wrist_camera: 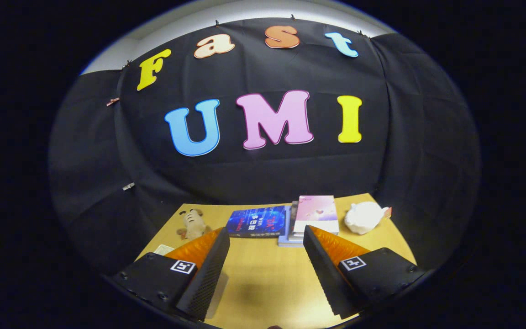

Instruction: Open the storage box then place both shoes into the box .Put the left shoe in first, then the right shoe, with the right side of both shoes facing outward in a uniform manner.

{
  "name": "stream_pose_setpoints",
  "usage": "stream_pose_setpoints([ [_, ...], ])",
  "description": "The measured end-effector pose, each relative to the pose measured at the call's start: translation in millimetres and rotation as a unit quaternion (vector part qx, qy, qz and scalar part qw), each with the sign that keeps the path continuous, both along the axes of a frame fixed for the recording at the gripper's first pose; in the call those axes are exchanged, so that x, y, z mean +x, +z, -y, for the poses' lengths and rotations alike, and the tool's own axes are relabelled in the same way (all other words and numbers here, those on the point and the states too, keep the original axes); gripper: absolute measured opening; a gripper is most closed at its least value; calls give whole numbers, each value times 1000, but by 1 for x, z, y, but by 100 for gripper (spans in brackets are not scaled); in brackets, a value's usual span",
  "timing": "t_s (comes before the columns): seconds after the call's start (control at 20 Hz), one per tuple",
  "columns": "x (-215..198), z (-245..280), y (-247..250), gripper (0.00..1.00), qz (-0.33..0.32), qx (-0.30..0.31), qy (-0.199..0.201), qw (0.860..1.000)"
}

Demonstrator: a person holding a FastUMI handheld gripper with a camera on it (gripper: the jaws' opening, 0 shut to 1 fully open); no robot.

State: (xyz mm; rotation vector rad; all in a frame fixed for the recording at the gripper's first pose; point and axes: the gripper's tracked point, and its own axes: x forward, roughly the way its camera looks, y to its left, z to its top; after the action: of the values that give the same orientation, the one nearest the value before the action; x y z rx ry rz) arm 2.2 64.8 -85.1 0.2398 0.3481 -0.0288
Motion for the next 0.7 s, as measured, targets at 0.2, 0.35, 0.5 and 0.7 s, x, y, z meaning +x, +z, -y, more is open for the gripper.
stream_pose_setpoints([
  [0.2, -14, 60, 21, 99, 33, -41, -19, 998],
  [0.35, -25, 88, 33, 98, 51, -56, -24, 997],
  [0.5, -34, 111, 40, 98, 62, -67, -32, 995],
  [0.7, -44, 124, 48, 98, 80, -81, -34, 993],
])
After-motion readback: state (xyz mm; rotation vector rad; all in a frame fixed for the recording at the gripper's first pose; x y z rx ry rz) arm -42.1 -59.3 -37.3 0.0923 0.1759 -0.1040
